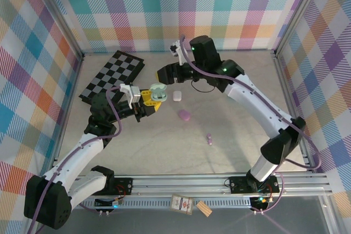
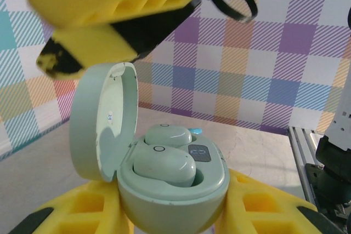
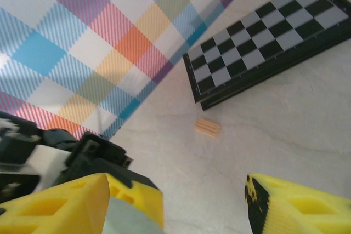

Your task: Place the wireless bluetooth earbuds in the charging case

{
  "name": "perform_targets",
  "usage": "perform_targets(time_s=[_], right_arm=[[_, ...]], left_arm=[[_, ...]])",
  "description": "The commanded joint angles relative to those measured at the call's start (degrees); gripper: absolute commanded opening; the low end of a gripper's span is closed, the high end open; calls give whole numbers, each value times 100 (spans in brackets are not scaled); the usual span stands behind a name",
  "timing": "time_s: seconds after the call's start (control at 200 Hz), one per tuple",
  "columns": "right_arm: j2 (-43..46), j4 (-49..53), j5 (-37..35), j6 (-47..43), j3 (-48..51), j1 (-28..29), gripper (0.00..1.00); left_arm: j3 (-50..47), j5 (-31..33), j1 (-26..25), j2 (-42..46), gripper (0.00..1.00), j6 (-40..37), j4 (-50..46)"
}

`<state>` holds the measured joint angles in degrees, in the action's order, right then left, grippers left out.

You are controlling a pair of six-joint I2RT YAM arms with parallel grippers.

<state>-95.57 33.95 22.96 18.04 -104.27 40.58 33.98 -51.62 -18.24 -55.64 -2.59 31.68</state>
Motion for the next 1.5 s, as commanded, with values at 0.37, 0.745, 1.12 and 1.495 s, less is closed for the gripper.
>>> perform_targets(time_s=[0.37,0.745,1.12,1.495], right_arm=[[965,-271,682,86,828,-30,67],[1732,-3382,1863,3680,2834,-358,68],[2138,-4121,1737,4588,3683,-358,64],[2007,-4931,1931,5189,3829,-358,56]], left_arm=[[7,153,-39,64,32,131,528],[92,898,-567,-218,33,311,1307],[300,989,-774,-410,33,265,1534],[530,927,-826,-540,33,-32,1266]])
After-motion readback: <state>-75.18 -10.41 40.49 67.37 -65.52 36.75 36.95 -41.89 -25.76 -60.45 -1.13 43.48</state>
